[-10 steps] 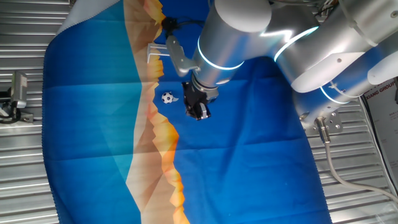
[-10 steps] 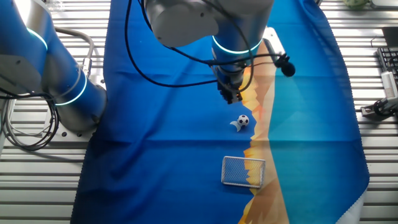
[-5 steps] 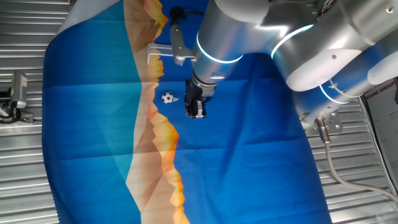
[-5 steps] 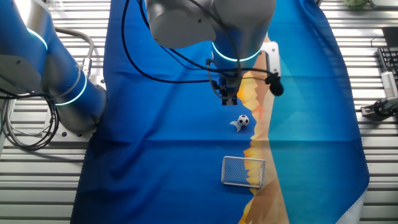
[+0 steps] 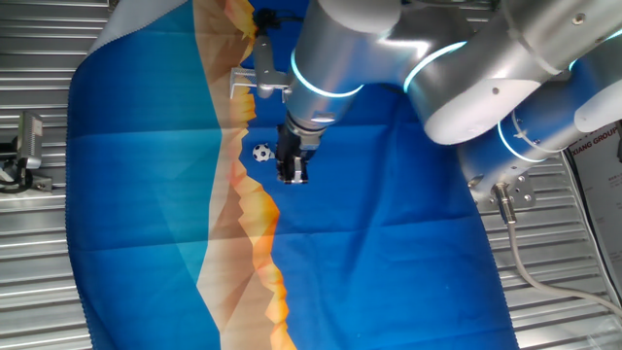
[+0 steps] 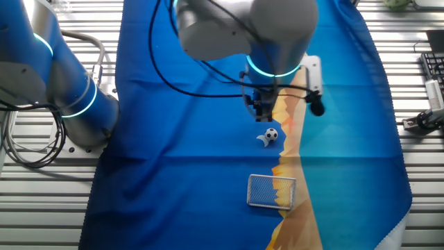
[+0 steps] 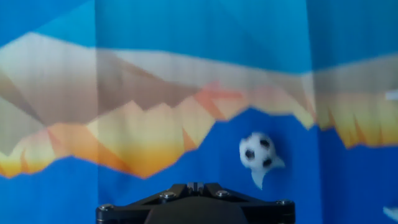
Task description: Push the soccer ball into the goal
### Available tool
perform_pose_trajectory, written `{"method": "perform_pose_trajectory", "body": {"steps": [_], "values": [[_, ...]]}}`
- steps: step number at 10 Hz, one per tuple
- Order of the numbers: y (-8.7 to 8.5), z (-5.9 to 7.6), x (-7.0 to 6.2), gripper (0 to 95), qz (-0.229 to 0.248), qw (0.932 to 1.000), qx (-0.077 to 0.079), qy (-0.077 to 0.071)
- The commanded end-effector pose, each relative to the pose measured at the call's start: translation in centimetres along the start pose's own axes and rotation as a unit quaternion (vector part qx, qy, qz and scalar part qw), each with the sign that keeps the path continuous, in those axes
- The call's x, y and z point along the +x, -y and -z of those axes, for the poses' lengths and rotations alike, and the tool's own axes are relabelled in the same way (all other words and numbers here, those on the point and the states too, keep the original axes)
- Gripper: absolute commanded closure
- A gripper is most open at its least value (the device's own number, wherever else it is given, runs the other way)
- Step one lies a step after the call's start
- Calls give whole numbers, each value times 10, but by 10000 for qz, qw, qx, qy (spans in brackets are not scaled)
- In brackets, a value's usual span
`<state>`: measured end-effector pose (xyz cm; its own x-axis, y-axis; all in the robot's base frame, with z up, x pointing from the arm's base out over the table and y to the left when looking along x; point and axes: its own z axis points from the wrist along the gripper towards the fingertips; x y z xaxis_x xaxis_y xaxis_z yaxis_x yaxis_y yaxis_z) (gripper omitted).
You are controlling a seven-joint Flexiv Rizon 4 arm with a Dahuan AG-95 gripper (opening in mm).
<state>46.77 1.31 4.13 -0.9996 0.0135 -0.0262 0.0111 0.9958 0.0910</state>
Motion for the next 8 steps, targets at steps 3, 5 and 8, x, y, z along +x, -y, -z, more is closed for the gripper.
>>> {"method": "perform_pose_trajectory", "body": {"steps": [3,5,8], "values": [[3,-7,-8,950,87,9999,123,3],[4,-14,-9,950,164,9994,315,22],[5,-14,-16,950,125,9993,354,-7]]}}
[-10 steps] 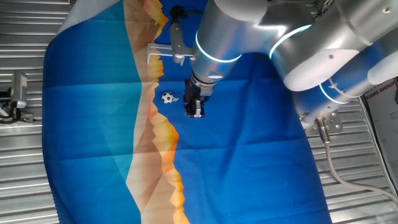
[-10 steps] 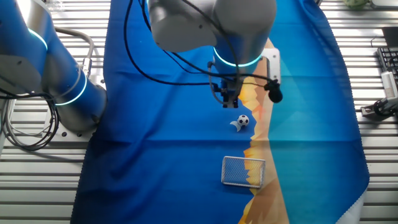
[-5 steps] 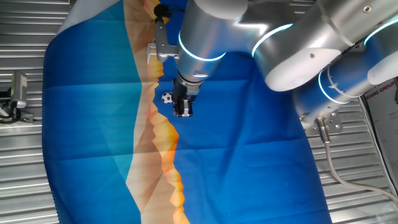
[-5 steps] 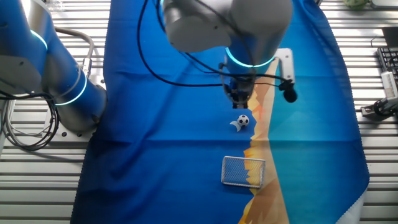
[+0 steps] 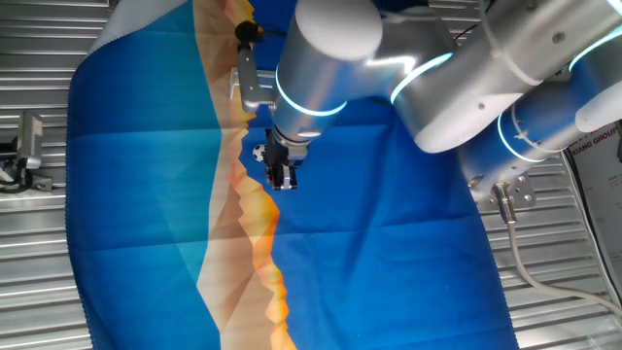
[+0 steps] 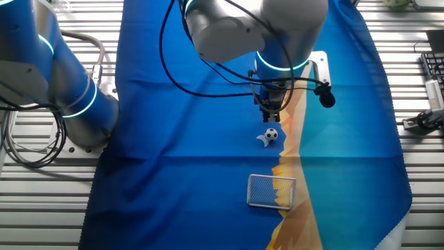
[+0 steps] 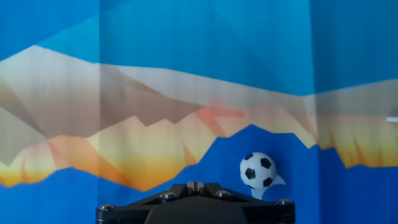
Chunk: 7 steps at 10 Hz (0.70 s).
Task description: Push the soccer ball into the goal
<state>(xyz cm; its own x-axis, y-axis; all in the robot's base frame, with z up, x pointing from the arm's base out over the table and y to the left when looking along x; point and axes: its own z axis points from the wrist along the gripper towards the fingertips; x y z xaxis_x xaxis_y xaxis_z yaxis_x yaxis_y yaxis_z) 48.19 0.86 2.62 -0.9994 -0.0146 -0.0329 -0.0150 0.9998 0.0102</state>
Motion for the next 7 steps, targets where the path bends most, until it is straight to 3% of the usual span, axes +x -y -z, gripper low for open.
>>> {"method": "perform_pose_trajectory", "body": {"steps": [1,7], "values": [[-1,1,-3,950,-43,10000,-49,-35],[0,-2,-3,950,-49,9999,-135,-3]]}}
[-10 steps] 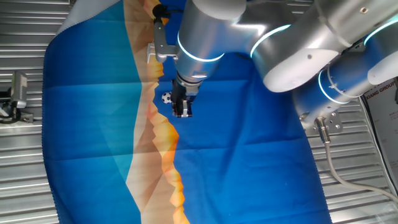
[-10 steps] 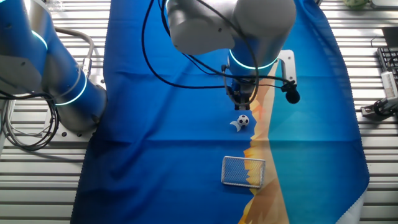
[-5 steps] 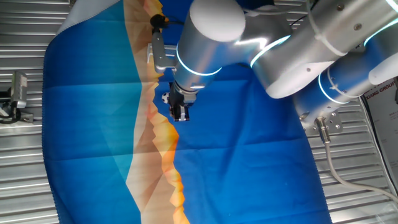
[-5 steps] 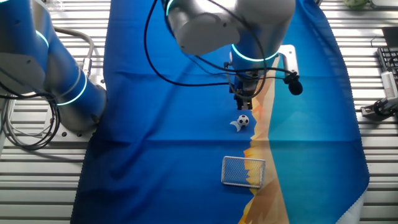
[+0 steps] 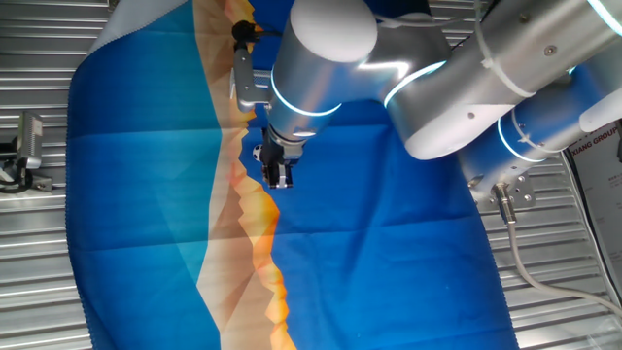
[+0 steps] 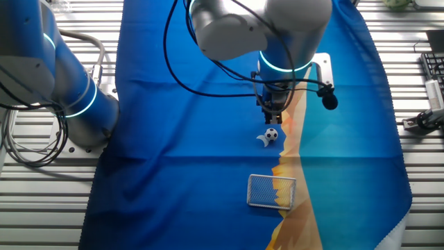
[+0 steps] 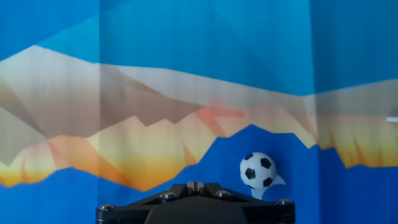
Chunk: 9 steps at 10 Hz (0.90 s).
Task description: Push the soccer ball into the goal
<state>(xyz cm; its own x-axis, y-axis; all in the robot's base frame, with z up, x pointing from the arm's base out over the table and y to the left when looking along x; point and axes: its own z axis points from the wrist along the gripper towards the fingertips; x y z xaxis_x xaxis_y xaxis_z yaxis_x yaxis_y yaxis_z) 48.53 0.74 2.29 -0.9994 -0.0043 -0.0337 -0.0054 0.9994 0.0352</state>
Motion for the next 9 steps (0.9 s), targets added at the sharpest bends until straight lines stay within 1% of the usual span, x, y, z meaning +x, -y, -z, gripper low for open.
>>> {"method": "perform_pose_trajectory", "body": {"steps": [1,3,7,8,9], "values": [[-1,1,0,950,7,10000,-36,-3],[-1,1,0,950,8,10000,-42,-10],[-1,-1,3,950,-44,10000,-83,25],[-1,-5,7,950,-51,9998,-115,128],[-1,-8,9,950,-72,9998,-124,170]]}}
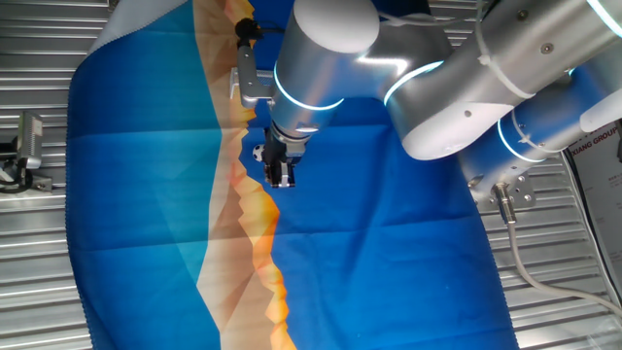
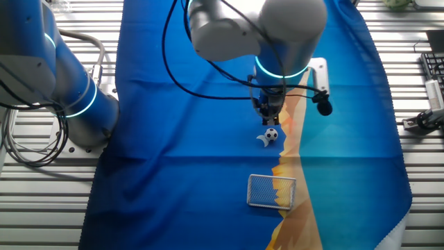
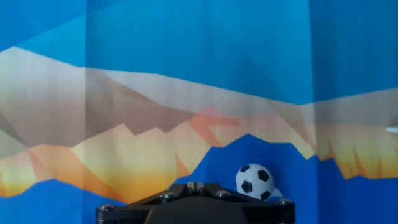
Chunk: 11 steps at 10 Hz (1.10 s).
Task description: Push the soccer ball into the goal
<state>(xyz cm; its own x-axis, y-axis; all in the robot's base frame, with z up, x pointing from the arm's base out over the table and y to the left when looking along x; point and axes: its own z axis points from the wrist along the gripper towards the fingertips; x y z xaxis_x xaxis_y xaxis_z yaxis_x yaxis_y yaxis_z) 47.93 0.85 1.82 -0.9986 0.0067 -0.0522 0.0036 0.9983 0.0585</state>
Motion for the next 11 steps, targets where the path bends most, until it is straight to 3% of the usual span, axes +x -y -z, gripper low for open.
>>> {"method": "perform_pose_trajectory", "body": {"steps": [1,6,11], "values": [[0,-4,5,950,-62,9999,-31,113],[2,-3,5,950,-17,10000,10,77],[6,-1,-12,950,37,10000,21,24]]}}
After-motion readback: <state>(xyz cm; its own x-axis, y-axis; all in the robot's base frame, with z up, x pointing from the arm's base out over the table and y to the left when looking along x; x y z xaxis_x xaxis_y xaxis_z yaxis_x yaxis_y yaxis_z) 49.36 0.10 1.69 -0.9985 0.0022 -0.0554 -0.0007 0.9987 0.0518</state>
